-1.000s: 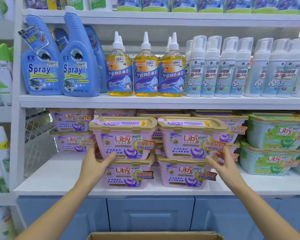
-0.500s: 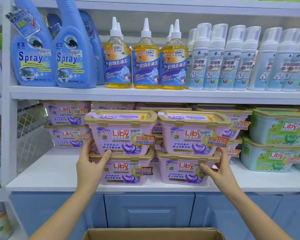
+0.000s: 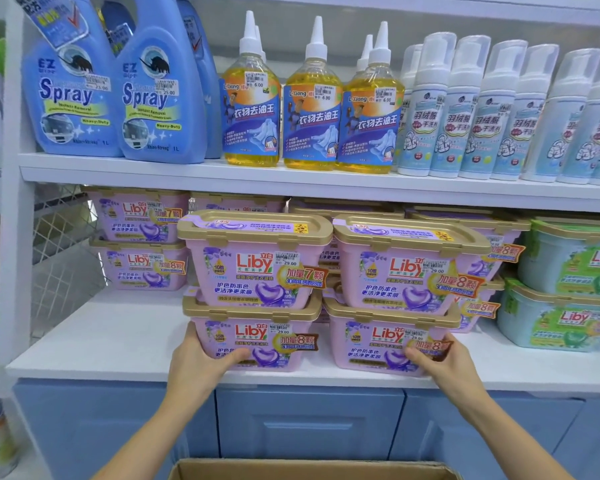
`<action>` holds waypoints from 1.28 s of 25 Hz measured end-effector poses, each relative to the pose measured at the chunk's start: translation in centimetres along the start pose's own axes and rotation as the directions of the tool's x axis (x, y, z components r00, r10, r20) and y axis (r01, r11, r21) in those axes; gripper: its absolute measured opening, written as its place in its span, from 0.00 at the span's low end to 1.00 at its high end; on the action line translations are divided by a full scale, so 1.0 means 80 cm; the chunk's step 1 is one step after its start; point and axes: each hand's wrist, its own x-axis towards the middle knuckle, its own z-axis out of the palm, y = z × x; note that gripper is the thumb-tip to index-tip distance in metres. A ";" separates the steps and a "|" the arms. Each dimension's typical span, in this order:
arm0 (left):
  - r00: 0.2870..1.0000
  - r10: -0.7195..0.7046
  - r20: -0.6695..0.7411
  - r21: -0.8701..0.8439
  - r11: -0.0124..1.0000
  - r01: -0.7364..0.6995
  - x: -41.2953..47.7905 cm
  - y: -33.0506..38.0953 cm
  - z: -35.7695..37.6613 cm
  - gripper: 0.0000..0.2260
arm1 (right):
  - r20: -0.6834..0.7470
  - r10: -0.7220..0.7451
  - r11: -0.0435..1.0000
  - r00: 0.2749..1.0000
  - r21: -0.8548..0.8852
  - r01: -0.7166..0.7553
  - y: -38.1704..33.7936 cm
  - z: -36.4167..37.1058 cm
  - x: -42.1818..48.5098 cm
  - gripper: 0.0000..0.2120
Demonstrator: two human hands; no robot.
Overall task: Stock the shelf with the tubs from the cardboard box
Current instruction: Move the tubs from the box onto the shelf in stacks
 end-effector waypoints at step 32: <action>0.981 -0.061 -0.186 0.090 0.993 0.079 0.109 -0.105 -0.224 0.24 | 0.067 -0.136 0.991 0.988 0.015 0.135 -0.067 0.296 0.002 0.24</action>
